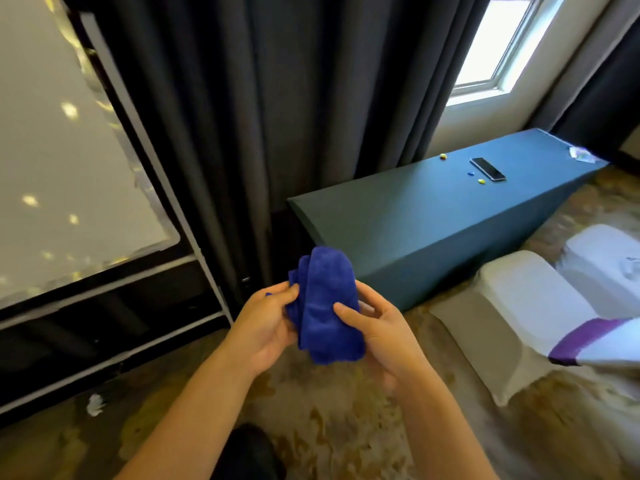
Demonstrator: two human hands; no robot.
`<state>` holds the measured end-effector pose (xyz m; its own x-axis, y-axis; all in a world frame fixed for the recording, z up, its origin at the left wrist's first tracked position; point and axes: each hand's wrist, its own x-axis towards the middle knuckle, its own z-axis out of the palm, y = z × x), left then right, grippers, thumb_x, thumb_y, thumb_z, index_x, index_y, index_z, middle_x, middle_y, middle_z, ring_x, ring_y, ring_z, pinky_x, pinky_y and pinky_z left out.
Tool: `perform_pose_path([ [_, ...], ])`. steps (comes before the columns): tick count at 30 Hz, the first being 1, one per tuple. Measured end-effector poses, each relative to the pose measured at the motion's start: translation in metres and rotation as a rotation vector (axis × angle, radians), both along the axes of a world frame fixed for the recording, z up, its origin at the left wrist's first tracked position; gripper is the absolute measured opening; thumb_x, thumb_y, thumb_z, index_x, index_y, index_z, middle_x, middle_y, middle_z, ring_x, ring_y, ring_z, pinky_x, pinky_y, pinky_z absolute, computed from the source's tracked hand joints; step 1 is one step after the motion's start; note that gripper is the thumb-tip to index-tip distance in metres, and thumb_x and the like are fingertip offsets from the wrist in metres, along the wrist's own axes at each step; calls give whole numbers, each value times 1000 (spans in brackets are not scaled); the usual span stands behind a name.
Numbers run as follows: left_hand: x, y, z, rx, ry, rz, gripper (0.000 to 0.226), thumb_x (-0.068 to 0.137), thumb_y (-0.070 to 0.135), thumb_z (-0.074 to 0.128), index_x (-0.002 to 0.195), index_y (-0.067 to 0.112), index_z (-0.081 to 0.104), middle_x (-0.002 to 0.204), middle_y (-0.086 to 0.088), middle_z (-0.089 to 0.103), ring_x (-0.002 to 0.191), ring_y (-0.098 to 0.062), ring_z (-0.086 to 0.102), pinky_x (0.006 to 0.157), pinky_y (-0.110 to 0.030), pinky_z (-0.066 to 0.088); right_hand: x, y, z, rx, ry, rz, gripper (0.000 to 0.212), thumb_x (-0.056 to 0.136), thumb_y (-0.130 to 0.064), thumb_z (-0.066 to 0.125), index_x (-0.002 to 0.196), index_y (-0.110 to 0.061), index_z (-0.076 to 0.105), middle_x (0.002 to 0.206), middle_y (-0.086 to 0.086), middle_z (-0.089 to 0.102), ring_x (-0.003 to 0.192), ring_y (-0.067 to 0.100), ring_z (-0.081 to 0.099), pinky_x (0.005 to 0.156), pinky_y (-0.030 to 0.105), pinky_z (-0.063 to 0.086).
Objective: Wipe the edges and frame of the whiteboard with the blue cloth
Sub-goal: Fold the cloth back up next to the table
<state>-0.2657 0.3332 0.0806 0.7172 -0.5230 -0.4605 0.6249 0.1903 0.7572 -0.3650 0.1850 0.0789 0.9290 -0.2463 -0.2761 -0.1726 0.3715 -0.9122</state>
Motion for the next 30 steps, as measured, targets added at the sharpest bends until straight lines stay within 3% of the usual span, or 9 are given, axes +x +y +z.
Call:
perform_pose_path([
  [6, 26, -85, -27, 109, 60, 111, 28, 97, 20, 54, 117, 9, 69, 112, -17, 73, 99, -30, 72, 75, -42, 60, 38, -88, -17, -288, 59, 265, 73, 76, 1, 77, 135, -37, 59, 122, -4, 72, 112, 19, 69, 85, 38, 59],
  [9, 60, -119, -47, 87, 180, 100, 51, 96, 46, 50, 125, 6, 64, 124, -21, 67, 115, -38, 63, 101, -53, 47, 72, -134, -26, -454, 162, 412, 80, 71, 2, 77, 134, -43, 56, 116, -9, 74, 106, 15, 70, 86, 41, 59],
  [12, 98, -150, -56, 108, 139, -84, 67, 82, 66, 56, 117, 10, 69, 117, -18, 71, 112, -36, 63, 99, -51, 42, 108, -172, -30, -527, 247, 454, 84, 74, 5, 75, 137, -45, 53, 112, -8, 75, 97, 13, 72, 83, 38, 61],
  [14, 127, -177, -61, 226, 33, -151, 39, 77, 48, 73, 99, 16, 77, 103, -13, 76, 101, -31, 68, 92, -48, 49, 142, -206, -35, -538, 336, 425, 83, 74, 6, 77, 142, -32, 51, 108, 0, 74, 89, 15, 74, 78, 36, 61],
  [17, 164, -208, -66, 189, 45, -180, 8, 81, 12, 73, 86, 13, 79, 97, -13, 77, 87, -24, 73, 79, -42, 58, 183, -255, -44, -340, 361, 253, 71, 76, 6, 79, 138, -19, 57, 103, 9, 76, 83, 19, 75, 70, 34, 62],
  [21, 193, -242, -69, -41, 165, -72, 34, 72, -13, 62, 101, 0, 73, 102, -18, 74, 89, -27, 73, 76, -35, 61, 211, -298, -71, 253, 423, -20, 64, 76, -8, 80, 132, -30, 55, 119, 7, 73, 101, 35, 72, 80, 54, 60],
  [23, 197, -259, -73, -50, 187, 14, 48, 67, -18, 59, 113, -1, 63, 107, -19, 69, 92, -27, 69, 79, -35, 59, 222, -310, -84, 440, 454, -31, 68, 71, -8, 82, 132, -24, 56, 125, 11, 68, 101, 40, 71, 76, 49, 61],
  [26, 202, -277, -87, -14, 187, 144, 59, 62, -24, 59, 111, 8, 57, 103, -15, 66, 91, -27, 66, 75, -34, 59, 247, -329, -92, 397, 462, 77, 57, 77, -7, 81, 130, -12, 60, 120, 16, 71, 101, 33, 72, 75, 36, 60],
  [30, 198, -303, -93, 160, 147, 256, 64, 67, -29, 60, 117, 12, 58, 110, -12, 65, 98, -27, 65, 75, -35, 60, 284, -364, -97, 217, 453, 263, 42, 84, 5, 70, 125, 3, 60, 104, 18, 75, 88, 27, 73, 83, 37, 61],
])
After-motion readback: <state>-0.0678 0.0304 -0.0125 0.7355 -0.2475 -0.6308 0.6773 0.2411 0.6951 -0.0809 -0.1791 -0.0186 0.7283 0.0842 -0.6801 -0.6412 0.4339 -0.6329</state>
